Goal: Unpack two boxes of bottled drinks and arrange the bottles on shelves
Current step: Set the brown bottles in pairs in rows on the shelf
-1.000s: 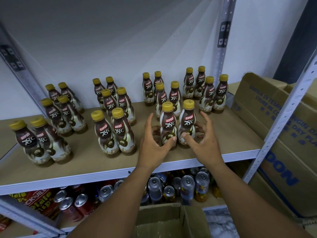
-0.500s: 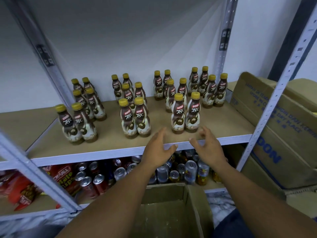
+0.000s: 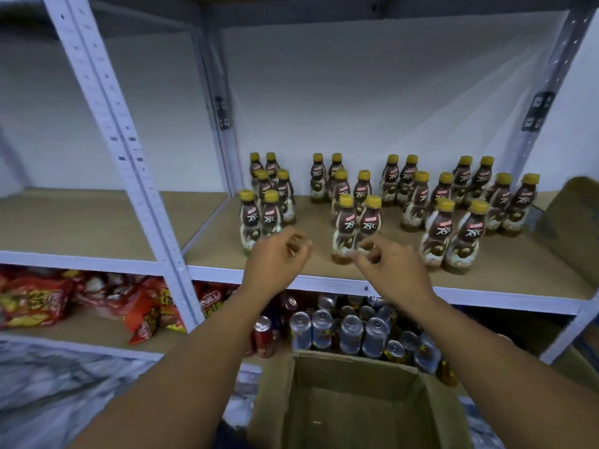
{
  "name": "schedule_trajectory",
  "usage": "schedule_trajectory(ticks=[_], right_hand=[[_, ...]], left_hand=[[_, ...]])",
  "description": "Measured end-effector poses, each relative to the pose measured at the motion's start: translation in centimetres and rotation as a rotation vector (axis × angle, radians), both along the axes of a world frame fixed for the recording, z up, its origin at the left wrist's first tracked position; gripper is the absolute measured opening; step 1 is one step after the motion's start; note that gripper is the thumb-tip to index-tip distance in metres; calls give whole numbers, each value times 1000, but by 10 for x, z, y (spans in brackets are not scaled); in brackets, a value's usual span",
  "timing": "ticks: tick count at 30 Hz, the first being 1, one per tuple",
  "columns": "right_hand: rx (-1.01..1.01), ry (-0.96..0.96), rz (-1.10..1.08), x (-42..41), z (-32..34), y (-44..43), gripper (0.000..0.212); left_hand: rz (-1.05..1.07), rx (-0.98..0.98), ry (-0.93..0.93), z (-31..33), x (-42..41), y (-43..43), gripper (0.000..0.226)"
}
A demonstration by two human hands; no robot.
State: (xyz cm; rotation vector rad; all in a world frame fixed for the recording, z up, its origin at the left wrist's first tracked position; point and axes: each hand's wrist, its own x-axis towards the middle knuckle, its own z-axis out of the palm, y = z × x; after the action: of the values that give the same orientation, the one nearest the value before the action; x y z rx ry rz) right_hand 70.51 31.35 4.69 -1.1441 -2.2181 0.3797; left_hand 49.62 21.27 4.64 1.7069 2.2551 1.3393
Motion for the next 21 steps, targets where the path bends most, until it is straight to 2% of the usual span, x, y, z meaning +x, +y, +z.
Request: schedule_trajectory(ticks=[3,6,9,12,14,16,21], right_hand=[[-22,14,94,-53,24,2,28],[74,-11,167,-98,44,9,30],[107,-69,224,-137,58,21,33],[83,-179,292,-167,62,38,52],[27,-245,321,-181,60,47,70],[-26,-243,339,-192,55,56,79],[-110,-130,402,-203,38,69,72]], left_hand=[[85,16,11,21,-45,-10,10],[95,16,58,42,-85,-8,12],[95,-41,115,54,-117,4,23],[79,-116,163,55,-140,20,42],[30,-168,131,51,-152,30,61],[-14,-206,89,44,-162,38,71],[-113,-190,-50,21,-182,46,75]])
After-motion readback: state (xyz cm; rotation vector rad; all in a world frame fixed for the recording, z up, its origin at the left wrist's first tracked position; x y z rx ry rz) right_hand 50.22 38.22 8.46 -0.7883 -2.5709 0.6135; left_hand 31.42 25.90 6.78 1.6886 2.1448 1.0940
